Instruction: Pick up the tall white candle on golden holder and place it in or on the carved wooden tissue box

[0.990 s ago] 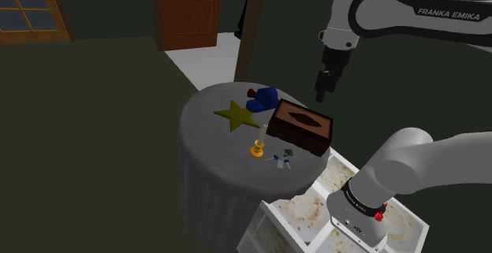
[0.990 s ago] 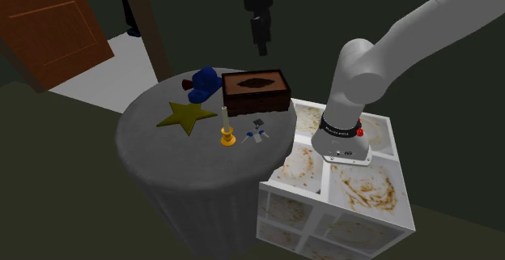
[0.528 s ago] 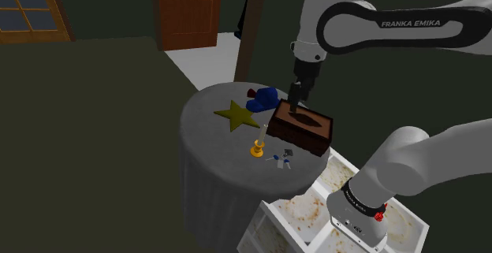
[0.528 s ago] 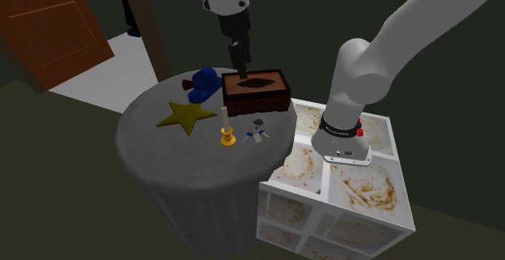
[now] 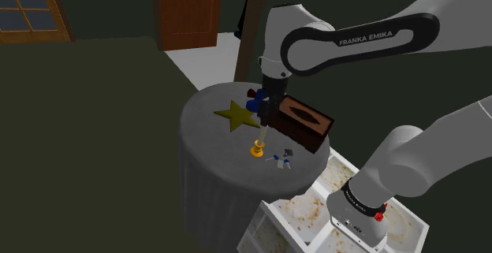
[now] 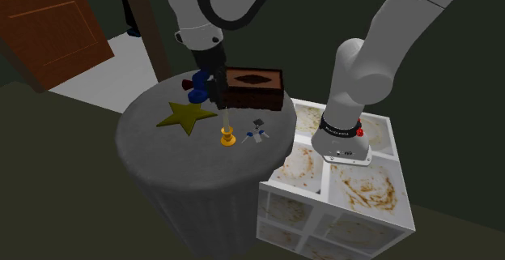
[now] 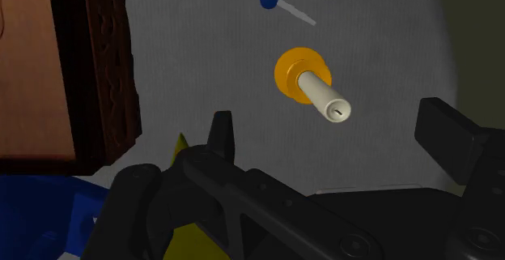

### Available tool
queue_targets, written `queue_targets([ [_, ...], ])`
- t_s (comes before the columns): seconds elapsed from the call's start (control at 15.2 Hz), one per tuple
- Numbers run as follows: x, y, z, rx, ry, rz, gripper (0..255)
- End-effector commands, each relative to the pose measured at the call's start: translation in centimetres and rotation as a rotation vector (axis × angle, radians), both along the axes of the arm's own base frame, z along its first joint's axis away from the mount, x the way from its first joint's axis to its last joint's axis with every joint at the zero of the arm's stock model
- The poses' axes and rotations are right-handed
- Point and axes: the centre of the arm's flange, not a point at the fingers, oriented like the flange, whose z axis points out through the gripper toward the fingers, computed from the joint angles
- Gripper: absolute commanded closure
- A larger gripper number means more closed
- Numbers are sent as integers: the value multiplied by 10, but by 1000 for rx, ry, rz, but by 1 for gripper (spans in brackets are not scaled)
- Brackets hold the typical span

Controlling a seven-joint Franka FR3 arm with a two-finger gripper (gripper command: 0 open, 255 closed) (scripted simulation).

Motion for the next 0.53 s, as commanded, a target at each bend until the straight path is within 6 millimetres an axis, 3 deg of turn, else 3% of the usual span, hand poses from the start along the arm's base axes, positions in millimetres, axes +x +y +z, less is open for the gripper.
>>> queue_targets([
  [0.0, 2, 14, -5, 3, -2, 14, 0],
  [0.46, -5, 12, -45, 3, -2, 14, 0],
])
